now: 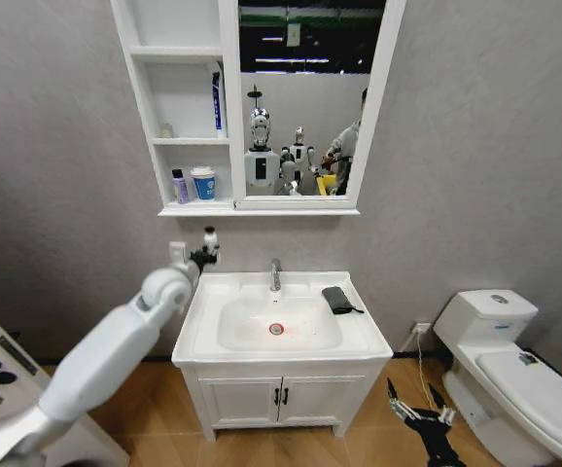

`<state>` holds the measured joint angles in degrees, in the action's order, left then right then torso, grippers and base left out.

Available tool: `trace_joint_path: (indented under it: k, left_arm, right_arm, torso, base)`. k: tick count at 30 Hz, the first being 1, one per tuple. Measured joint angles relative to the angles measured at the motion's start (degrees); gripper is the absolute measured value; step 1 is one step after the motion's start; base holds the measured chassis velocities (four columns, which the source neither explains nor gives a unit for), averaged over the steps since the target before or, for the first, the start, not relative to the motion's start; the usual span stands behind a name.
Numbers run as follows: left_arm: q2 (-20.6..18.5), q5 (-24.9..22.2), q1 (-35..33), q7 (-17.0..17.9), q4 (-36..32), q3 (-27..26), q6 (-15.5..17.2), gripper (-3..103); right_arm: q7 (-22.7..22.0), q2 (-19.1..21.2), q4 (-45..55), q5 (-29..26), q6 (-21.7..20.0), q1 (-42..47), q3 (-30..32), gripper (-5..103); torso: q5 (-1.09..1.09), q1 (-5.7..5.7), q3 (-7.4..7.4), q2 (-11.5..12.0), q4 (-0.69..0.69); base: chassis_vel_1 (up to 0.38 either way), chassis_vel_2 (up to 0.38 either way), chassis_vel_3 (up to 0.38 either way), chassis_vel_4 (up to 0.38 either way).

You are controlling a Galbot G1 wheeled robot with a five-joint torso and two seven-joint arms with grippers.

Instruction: Move facial cleanser and shampoo from washbasin to cabinet, then wipe washbasin with towel.

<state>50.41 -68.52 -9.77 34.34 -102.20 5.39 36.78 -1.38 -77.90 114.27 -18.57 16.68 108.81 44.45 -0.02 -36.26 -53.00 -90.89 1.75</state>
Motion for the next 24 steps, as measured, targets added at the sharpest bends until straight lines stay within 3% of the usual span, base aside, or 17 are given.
trace_joint_path:
  k: [3,8,15,24]
  left_arm:
    - [4.4,0.1,13.5,-1.7,10.0,6.2,1.0,28]
    - [9.1,3.7,19.8,-3.9,18.4,9.3,0.6,28]
    - [13.1,7.5,21.7,-3.9,25.7,9.6,0.0,28]
    - [14.5,10.1,20.9,-4.3,29.6,8.7,-0.5,28]
  right_arm:
    - [0.4,-0.1,-0.3,-1.2,0.7,0.2,0.8,100]
    - [1.0,-0.3,-1.2,-2.2,1.9,0.9,1.6,100]
    - [1.4,-0.2,-2.3,-3.6,2.9,1.3,2.8,100]
    - [1.7,0.1,-2.9,-4.4,3.4,1.5,3.7,100]
  torso:
    - [0.00,-0.02,-0.01,0.0,0.00]
    - [-0.01,-0.02,-0.01,0.0,0.01]
    - [-0.02,-0.02,-0.01,0.0,0.01]
    - [-0.03,-0.02,-0.01,0.0,0.00]
  base:
    - [0.000,0.000,0.000,0.000]
    - [0.000,0.000,0.000,0.000]
    - [0.000,0.000,0.000,0.000]
    - [0.000,0.000,0.000,0.000]
